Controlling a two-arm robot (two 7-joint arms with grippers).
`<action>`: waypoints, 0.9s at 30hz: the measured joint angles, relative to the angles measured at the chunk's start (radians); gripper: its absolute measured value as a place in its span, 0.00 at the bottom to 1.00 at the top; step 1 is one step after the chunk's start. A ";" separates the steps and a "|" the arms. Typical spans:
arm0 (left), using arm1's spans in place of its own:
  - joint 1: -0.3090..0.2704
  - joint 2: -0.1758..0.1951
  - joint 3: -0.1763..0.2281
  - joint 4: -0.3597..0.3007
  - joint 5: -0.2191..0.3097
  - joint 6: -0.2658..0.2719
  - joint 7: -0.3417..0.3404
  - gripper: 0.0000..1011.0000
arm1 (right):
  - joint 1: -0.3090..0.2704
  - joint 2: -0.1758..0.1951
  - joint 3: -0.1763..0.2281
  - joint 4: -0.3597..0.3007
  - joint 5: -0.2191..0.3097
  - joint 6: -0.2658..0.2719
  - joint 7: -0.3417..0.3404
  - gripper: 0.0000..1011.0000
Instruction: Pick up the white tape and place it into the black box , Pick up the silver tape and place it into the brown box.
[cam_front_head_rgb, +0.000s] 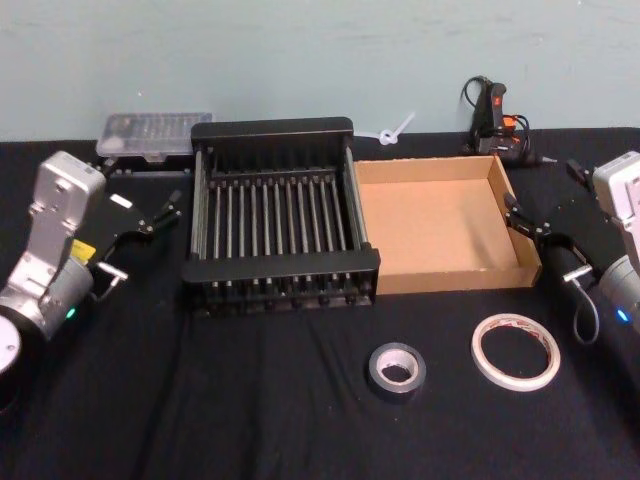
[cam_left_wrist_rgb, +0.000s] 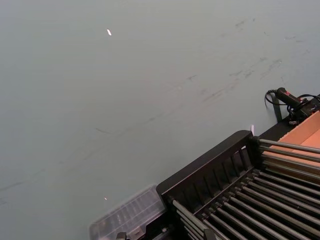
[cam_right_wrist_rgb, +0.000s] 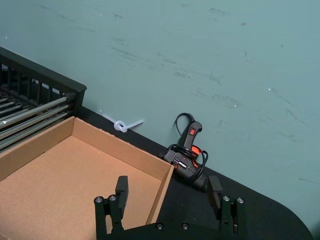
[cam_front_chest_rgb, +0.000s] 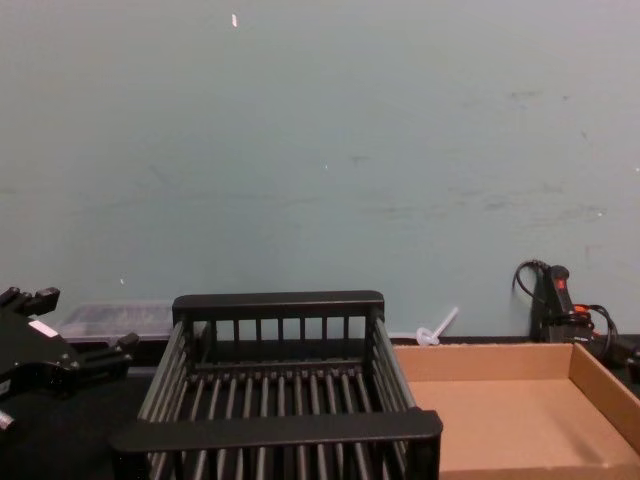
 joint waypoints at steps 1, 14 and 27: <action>0.000 0.000 0.000 0.000 0.000 0.000 0.000 0.99 | 0.000 0.000 0.000 0.000 0.000 0.000 0.000 0.99; 0.000 0.000 0.000 0.000 0.000 0.000 0.000 0.99 | 0.000 0.000 0.000 0.000 0.000 0.000 0.000 0.99; 0.000 0.000 0.000 0.000 0.000 0.000 0.000 0.99 | 0.000 0.000 0.000 0.000 0.000 0.000 0.000 0.99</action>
